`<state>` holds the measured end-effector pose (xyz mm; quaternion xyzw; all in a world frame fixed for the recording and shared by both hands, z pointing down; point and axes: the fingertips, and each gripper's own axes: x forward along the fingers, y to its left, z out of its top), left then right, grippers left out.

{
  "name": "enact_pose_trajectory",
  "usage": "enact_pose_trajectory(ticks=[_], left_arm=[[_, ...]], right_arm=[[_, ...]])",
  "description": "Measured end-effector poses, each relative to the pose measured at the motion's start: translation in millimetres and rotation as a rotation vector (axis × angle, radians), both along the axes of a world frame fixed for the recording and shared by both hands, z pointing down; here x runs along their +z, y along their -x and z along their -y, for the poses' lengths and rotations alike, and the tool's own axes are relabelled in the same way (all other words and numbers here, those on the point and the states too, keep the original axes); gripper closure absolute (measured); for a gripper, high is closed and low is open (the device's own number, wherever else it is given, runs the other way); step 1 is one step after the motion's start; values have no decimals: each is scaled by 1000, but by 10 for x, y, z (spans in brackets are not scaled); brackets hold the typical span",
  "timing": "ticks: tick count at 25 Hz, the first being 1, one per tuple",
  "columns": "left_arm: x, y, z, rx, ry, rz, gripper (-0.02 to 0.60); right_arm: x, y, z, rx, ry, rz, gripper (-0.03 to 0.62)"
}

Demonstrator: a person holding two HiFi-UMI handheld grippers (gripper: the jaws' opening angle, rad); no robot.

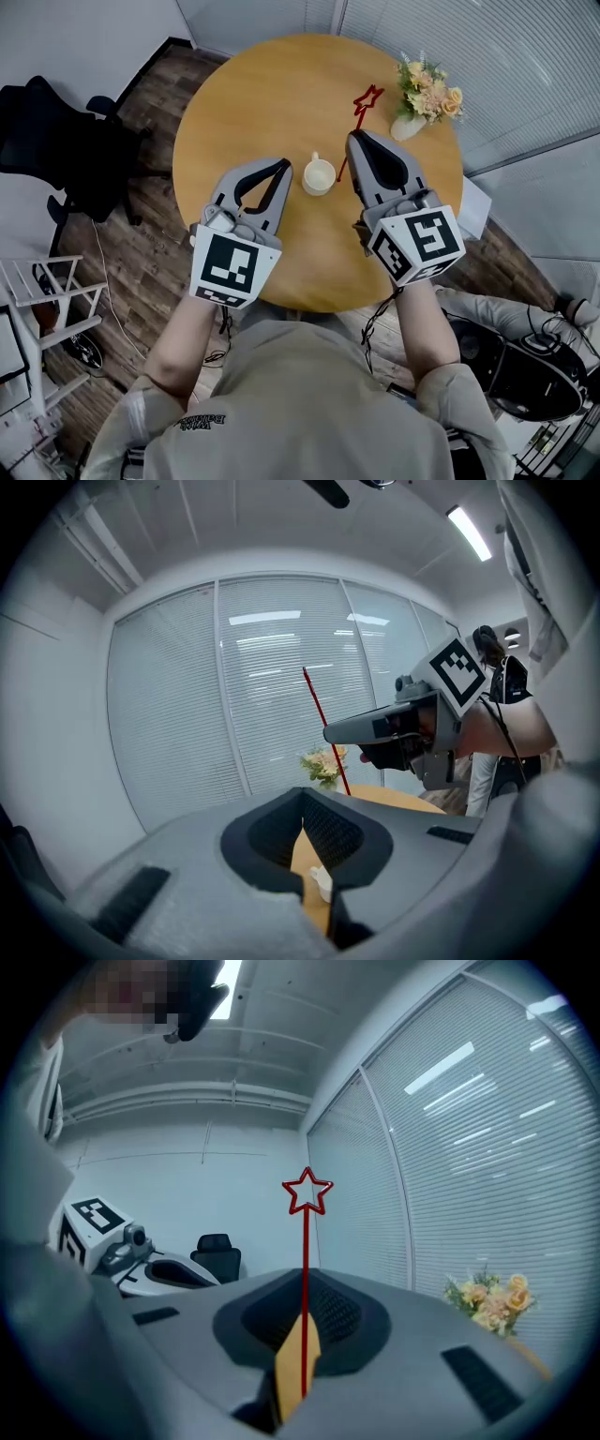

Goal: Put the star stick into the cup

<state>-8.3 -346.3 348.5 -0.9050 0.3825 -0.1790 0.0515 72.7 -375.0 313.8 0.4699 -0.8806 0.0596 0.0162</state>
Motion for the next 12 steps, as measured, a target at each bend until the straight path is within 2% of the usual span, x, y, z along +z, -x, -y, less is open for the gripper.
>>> enact_pose_trajectory(ticks=[6, 9, 12], left_arm=[[253, 2, 257, -4, 75, -33, 560], [495, -4, 370, -8, 109, -12, 560], [823, -23, 461, -10, 177, 0, 560]], right_arm=[[365, 80, 300, -1, 78, 92, 557], [583, 18, 439, 53, 70, 80, 557], [870, -30, 555, 92, 79, 55, 557]])
